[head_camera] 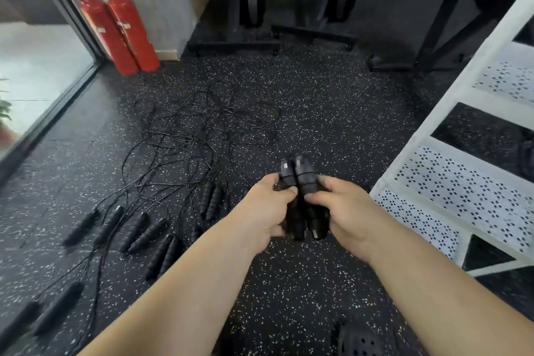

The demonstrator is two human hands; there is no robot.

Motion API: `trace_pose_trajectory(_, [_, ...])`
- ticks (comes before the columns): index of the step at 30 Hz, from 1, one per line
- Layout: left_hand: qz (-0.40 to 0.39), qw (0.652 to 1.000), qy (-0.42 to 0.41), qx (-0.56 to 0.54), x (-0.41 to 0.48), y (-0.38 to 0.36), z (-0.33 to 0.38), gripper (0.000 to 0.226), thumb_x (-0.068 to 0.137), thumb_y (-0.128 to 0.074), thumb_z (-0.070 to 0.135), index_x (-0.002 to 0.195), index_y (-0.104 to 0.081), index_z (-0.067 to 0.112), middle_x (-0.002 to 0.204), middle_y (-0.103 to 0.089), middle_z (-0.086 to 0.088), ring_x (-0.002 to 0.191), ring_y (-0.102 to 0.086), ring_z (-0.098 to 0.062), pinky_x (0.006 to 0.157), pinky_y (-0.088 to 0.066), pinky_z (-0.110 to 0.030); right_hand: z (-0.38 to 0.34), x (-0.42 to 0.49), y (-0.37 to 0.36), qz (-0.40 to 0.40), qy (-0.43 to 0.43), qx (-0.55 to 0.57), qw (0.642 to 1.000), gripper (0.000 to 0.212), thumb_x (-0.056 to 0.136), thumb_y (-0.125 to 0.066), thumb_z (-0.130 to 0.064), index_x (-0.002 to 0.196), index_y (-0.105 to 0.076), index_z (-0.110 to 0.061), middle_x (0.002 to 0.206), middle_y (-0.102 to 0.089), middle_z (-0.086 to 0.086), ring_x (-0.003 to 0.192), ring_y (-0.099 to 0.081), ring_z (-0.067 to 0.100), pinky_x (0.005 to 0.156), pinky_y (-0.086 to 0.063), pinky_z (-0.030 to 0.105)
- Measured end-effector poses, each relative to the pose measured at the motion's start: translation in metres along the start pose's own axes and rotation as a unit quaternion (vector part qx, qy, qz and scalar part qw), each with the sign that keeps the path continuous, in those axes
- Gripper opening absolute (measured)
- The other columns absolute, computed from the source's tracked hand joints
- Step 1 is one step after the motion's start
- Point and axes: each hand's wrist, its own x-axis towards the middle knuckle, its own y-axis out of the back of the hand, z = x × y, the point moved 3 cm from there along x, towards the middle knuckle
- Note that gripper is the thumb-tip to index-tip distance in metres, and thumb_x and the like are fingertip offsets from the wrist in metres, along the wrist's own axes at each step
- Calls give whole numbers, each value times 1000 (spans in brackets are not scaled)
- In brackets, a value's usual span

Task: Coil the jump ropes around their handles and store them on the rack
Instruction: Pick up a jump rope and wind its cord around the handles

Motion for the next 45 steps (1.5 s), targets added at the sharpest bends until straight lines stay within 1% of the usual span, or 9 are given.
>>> trace_pose_trajectory(5, [9,1000,-15,3,14,6,5,36,108,-62,17,139,-59,34,109,-80,-4,98,-79,-25,79,-66,-58,1,14,4,40,22,-56,997,28,98,-71,-3,117,-79,-22,106,-82,-4,111,-74,20,100,-52,40])
trace_pose_trajectory(10, [18,1000,-21,1,22,6,6,38,108,-58,18,142,-56,37,111,-81,-1,102,-78,-27,92,-61,-63,7,23,2,40,18,-44,998,22,97,-75,-8,114,-80,-22,111,-82,-2,114,-74,23,112,-51,52])
trace_pose_trajectory(17, [25,999,-44,19,17,6,9,42,110,-50,16,144,-55,40,118,-77,1,107,-75,-24,93,-63,-54,5,15,-1,22,33,-86,996,22,99,-76,-12,117,-79,-24,108,-82,-3,106,-78,21,101,-60,45])
trace_pose_trajectory(21, [44,997,-61,28,8,5,13,29,108,-50,27,130,-64,38,114,-75,1,105,-70,-20,91,-61,-43,3,10,-6,51,77,-173,981,17,91,-85,-22,106,-80,-29,94,-81,-10,92,-77,10,79,-57,25])
trace_pose_trajectory(27, [66,973,-136,172,4,13,13,48,84,-74,65,118,-63,33,109,-73,13,102,-69,-8,98,-56,-40,-10,3,-19,73,166,-413,893,23,81,-82,-44,97,-71,-32,83,-74,-15,73,-67,-3,60,-46,17])
trace_pose_trajectory(32, [94,953,-145,248,6,27,18,44,90,-72,61,114,-60,26,106,-71,8,97,-68,-13,94,-57,-44,-26,0,-19,-118,99,-348,925,28,83,-86,-24,109,-75,-30,99,-81,-7,91,-76,22,84,-58,46])
trace_pose_trajectory(39, [-31,912,-188,364,-6,21,24,48,78,-77,67,112,-64,35,105,-74,15,97,-70,-7,94,-58,-40,-37,32,22,55,214,-510,832,85,92,-71,-1,158,-42,-47,156,-48,-18,133,-54,9,106,-52,36])
trace_pose_trajectory(42, [-78,908,-194,363,-11,16,26,47,76,-86,56,112,-64,36,106,-74,13,98,-70,-8,94,-58,-39,-28,39,24,-1,252,-473,844,83,82,-59,21,140,-65,-38,147,-58,-16,131,-57,7,114,-43,27])
trace_pose_trajectory(45, [-112,907,-178,364,-12,16,22,67,71,-92,49,127,-59,37,116,-70,17,107,-67,-2,99,-55,-33,-22,43,34,22,249,-543,801,63,79,-63,15,117,-70,-35,125,-67,-14,113,-64,15,98,-54,41])
